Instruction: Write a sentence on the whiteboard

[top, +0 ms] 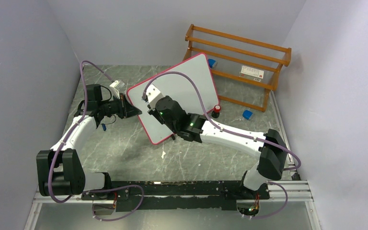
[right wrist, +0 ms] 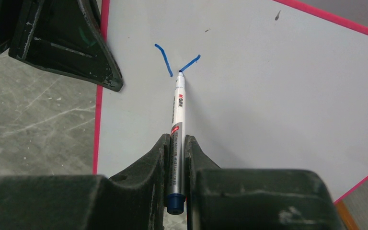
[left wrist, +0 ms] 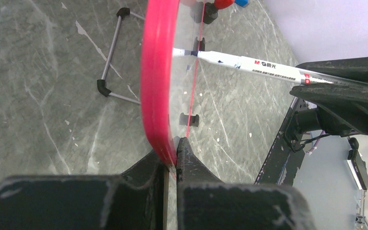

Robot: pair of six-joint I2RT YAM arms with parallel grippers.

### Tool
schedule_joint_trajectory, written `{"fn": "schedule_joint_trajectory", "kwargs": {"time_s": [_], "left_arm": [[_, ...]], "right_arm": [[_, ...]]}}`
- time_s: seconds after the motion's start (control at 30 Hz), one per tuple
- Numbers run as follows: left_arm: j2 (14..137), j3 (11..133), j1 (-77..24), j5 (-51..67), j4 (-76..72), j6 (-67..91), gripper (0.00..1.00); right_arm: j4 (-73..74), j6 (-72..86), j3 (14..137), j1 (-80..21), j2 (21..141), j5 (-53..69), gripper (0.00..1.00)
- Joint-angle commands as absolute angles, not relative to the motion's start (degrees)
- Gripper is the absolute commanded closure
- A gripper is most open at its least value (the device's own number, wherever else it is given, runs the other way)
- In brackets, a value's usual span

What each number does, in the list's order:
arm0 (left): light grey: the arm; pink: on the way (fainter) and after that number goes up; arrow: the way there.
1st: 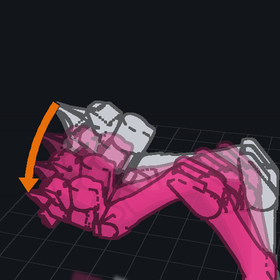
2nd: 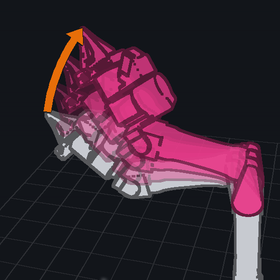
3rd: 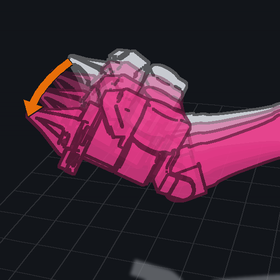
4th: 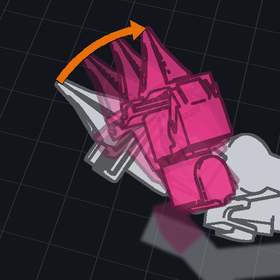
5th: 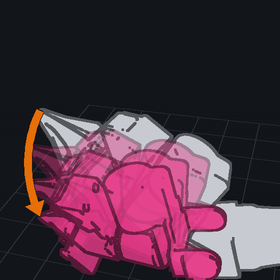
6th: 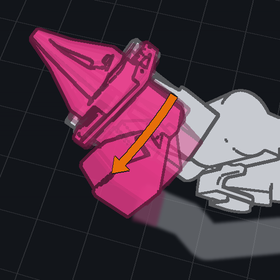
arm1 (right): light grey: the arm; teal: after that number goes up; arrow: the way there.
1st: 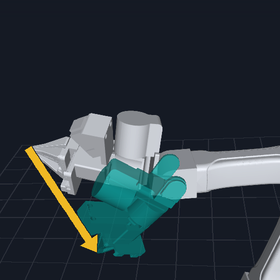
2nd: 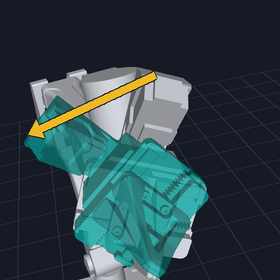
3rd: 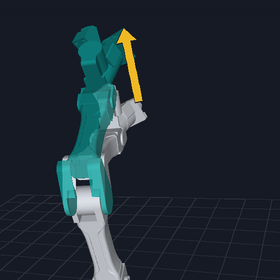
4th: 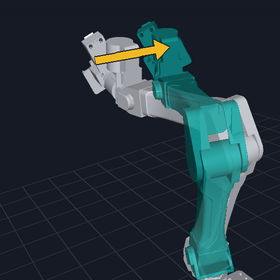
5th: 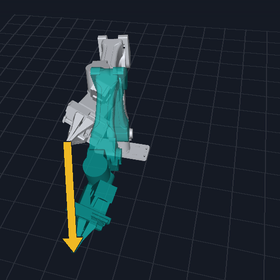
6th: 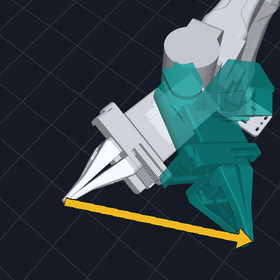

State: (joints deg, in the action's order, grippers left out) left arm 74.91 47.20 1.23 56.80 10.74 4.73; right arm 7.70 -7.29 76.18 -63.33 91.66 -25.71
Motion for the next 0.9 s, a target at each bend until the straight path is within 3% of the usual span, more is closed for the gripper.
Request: {"fn": "schedule_joint_trajectory", "kwargs": {"time_s": [0.0, 0.87], "left_arm": [[75.89, 47.37, 0.35, 52.48, 11.69, 0.7, 0.95], [75.93, 47.37, -1.14, 52.12, 11.86, 0.7, 0.95]], "right_arm": [[9.2, -6.59, 75.98, -63.91, 90.92, -24.7, 1.0], [9.93, -6.11, 74.81, -64.42, 90.92, -26.99, 1.0]]}}
